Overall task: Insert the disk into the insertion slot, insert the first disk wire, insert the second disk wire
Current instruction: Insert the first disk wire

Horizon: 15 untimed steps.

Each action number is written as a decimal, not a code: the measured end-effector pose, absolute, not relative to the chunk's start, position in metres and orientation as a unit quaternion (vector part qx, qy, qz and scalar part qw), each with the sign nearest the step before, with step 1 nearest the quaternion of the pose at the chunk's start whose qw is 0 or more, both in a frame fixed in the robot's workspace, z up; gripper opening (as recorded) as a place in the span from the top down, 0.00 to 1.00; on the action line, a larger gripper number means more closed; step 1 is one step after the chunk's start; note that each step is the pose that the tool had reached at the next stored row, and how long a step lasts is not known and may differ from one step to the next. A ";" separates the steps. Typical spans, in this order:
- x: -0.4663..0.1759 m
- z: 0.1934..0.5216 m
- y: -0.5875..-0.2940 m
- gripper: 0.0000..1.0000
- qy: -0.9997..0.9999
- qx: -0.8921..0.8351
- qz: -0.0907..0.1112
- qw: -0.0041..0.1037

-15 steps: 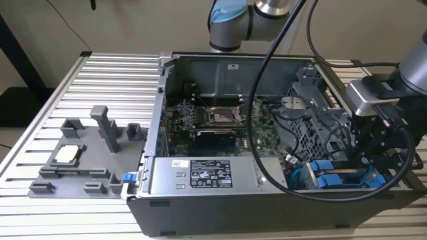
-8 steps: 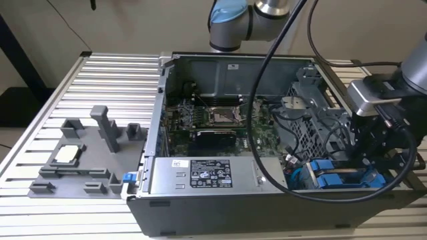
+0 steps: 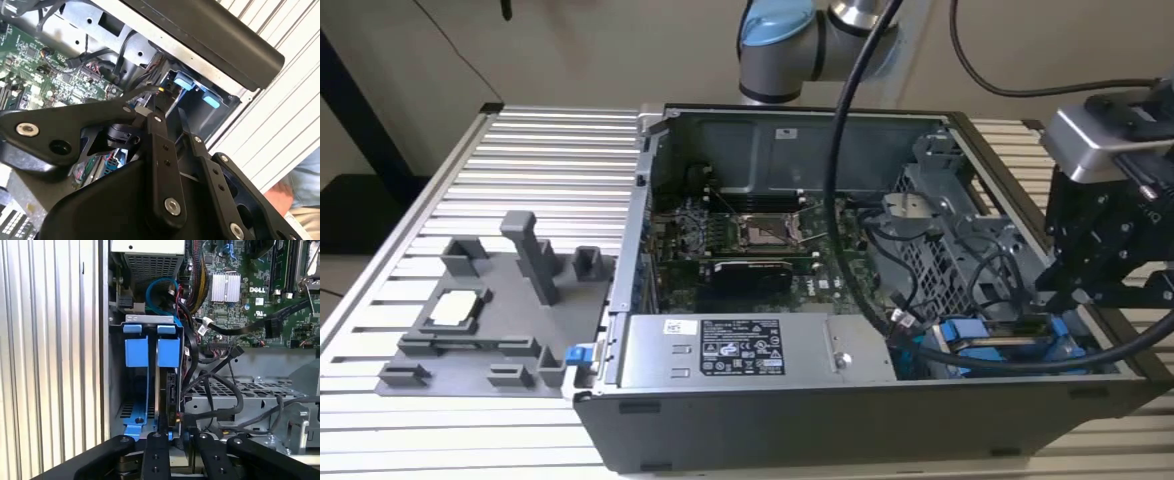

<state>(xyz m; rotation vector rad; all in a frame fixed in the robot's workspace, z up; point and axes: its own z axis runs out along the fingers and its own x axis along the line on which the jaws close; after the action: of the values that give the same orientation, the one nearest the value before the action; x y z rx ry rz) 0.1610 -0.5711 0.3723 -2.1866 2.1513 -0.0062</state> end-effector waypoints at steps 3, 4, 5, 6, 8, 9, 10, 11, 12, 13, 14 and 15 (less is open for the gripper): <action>0.161 0.385 -0.571 0.73 0.701 -0.712 -0.002 0.037; 0.161 0.385 -0.571 0.73 0.701 -0.712 -0.002 0.037; 0.161 0.385 -0.571 0.73 0.701 -0.712 -0.002 0.037; 0.161 0.385 -0.571 0.73 0.701 -0.712 -0.002 0.037; 0.161 0.385 -0.570 0.73 0.701 -0.712 -0.002 0.037; 0.161 0.385 -0.569 0.73 0.701 -0.712 -0.002 0.037; 0.161 0.385 -0.567 0.73 0.701 -0.712 -0.002 0.037; 0.160 0.385 -0.565 0.73 0.701 -0.712 -0.002 0.037; 0.160 0.385 -0.564 0.73 0.701 -0.712 -0.002 0.037; 0.160 0.385 -0.562 0.73 0.702 -0.712 -0.002 0.037; 0.159 0.385 -0.560 0.73 0.702 -0.712 -0.002 0.037; 0.159 0.385 -0.557 0.73 0.702 -0.712 -0.002 0.037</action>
<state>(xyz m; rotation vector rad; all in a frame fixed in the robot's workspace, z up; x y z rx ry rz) 0.1587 -0.5569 0.3848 -2.1838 2.1535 -0.0058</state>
